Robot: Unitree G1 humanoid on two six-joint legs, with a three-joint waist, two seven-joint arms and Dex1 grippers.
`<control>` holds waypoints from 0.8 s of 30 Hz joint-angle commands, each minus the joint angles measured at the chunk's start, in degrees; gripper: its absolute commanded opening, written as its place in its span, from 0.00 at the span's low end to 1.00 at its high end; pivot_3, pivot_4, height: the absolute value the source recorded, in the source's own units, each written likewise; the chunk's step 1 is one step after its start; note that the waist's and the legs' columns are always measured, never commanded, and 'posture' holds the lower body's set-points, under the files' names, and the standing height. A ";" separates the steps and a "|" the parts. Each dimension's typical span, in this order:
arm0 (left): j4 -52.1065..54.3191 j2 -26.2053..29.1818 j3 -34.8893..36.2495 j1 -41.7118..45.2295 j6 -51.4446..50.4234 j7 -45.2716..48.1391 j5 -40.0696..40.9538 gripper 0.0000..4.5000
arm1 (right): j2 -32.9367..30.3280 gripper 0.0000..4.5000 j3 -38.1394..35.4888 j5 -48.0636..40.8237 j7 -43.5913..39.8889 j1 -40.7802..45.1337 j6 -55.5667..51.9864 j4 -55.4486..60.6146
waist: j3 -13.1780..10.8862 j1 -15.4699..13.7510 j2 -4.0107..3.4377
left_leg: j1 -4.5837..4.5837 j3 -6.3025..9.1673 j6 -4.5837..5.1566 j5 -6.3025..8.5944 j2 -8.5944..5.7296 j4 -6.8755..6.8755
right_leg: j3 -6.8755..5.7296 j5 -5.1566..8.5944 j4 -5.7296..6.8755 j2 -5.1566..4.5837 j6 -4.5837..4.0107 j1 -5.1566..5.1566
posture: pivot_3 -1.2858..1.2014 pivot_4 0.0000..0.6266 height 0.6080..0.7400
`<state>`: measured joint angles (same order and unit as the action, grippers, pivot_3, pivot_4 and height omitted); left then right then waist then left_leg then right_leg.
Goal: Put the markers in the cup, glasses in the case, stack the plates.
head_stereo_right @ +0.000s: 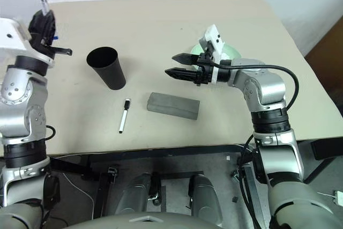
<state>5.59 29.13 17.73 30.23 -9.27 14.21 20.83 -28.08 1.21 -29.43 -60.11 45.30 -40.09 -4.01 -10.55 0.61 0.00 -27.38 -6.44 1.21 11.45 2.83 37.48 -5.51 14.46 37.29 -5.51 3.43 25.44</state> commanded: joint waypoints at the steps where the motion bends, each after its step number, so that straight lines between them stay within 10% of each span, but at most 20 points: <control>1: -0.90 -0.03 -0.19 1.67 -0.05 5.48 3.69 0.06 | 0.22 0.71 -1.39 -1.73 1.47 -0.57 -0.77 3.80 | 0.00 0.00 0.00 | 0.00 -0.01 0.03 -0.02 0.00 0.00 | -0.01 -0.10 0.00 0.02 0.19 -0.01 | 0.52 0.24 0.70; 24: -6.43 -2.90 -6.20 -2.57 -2.55 10.92 -0.56 0.06 | -2.18 0.71 -1.58 1.49 5.70 -0.40 4.13 2.24 | 0.00 0.03 0.00 | -0.02 0.04 0.19 -0.09 0.04 0.44 | -0.01 -0.31 0.07 0.17 0.53 -0.16 | 0.52 0.24 0.70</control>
<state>-2.18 25.91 11.75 27.62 -12.83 24.87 21.22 -29.65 1.30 -27.97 -54.51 43.52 -37.07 -2.47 -10.55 0.64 0.00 -27.40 -6.40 1.40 11.36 2.87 37.92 -5.52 14.15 37.36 -5.35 3.96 25.28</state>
